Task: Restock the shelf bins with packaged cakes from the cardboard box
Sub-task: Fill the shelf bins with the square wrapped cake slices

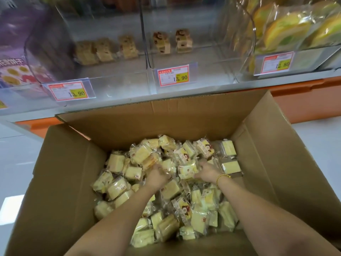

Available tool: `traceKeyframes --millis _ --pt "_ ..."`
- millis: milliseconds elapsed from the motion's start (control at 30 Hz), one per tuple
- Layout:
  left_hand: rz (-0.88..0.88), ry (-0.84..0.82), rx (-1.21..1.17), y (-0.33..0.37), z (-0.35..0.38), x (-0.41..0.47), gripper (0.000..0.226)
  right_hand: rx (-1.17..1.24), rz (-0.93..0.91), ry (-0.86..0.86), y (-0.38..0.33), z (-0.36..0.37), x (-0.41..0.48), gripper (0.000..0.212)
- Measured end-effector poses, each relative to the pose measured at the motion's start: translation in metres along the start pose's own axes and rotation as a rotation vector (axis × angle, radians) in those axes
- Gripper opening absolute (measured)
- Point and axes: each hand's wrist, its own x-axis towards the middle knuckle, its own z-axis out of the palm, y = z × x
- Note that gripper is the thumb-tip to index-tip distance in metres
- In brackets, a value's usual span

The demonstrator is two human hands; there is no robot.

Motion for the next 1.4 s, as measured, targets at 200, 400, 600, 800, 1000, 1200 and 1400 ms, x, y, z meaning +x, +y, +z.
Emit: traceKeyframes --millis 200,400,600,800,1000,1200,1400 --pt "0.061 -0.021 0.357 -0.003 0.005 0.018 0.087 0.047 0.005 -0.003 0.004 0.004 0.002 0.067" --pt "0.146 0.097 0.564 -0.002 0.011 0.029 0.073 0.384 -0.069 -0.053 0.014 0.007 -0.009 0.048" --pt "0.164 0.009 0.275 -0.009 0.012 0.021 0.075 0.872 -0.066 -0.136 0.028 -0.009 -0.015 0.049" --pt "-0.004 -0.412 -0.733 0.019 -0.049 -0.007 0.081 1.332 -0.143 -0.136 0.006 -0.042 -0.025 0.045" --pt "0.198 -0.737 -0.966 0.064 -0.105 -0.035 0.078 1.414 -0.29 -0.177 -0.026 -0.089 -0.073 0.028" --pt "0.353 -0.701 -0.867 0.125 -0.137 -0.07 0.068 1.501 -0.576 -0.281 -0.051 -0.122 -0.134 0.036" --pt "0.416 -0.561 -0.784 0.16 -0.157 -0.107 0.058 1.361 -0.721 -0.254 -0.066 -0.128 -0.158 0.067"
